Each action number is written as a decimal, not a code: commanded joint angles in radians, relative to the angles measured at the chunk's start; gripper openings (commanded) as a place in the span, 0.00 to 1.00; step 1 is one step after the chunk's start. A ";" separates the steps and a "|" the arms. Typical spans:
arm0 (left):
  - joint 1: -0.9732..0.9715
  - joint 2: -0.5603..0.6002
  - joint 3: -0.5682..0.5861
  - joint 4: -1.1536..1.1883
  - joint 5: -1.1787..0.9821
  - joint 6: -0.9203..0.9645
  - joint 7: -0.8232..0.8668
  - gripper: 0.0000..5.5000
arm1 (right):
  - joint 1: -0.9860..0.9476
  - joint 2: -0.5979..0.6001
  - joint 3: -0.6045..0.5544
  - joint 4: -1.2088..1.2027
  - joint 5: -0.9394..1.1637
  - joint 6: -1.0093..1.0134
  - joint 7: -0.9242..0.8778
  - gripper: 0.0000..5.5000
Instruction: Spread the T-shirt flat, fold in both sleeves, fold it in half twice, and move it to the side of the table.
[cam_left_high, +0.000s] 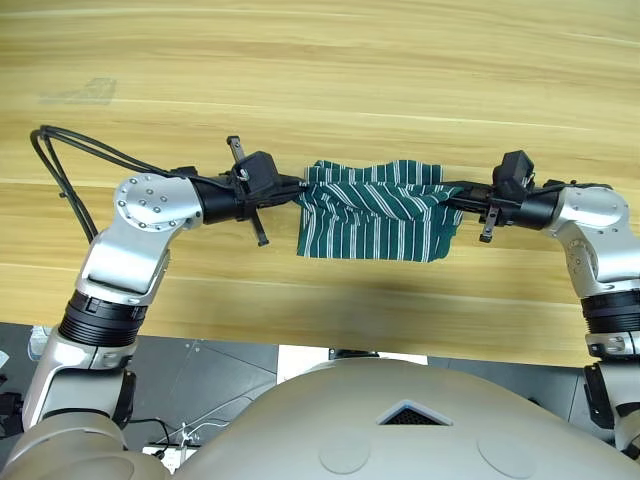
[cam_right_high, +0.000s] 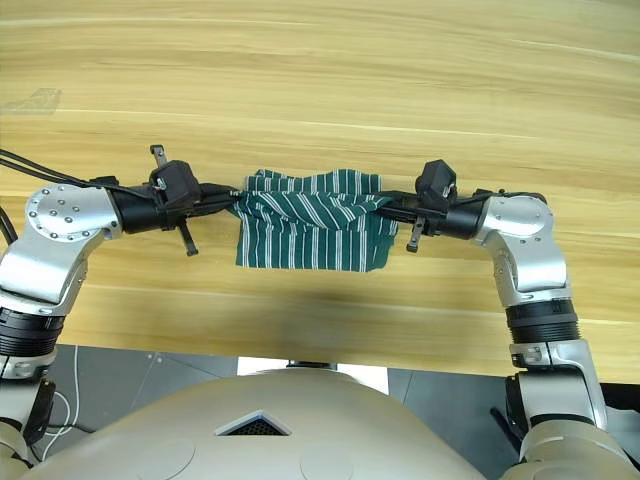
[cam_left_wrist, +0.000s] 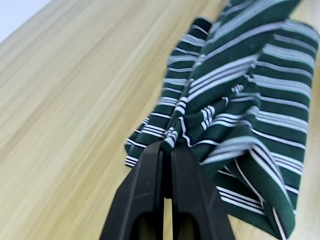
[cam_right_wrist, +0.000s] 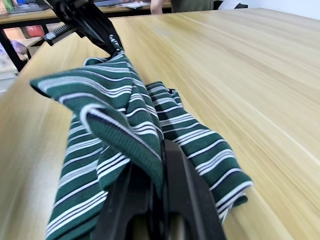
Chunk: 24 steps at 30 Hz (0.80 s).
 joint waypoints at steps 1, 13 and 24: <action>-0.021 -0.055 0.021 0.067 0.023 -0.024 0.036 0.11 | -0.022 0.020 -0.024 0.058 -0.046 -0.043 -0.019 0.00; -0.146 -0.233 0.101 0.382 0.080 -0.178 0.196 0.47 | -0.151 0.208 -0.160 0.262 -0.107 -0.220 -0.297 0.44; 0.051 -0.347 0.311 0.135 -0.115 -0.300 0.274 0.77 | -0.090 0.207 -0.138 0.223 -0.146 -0.336 -0.253 0.62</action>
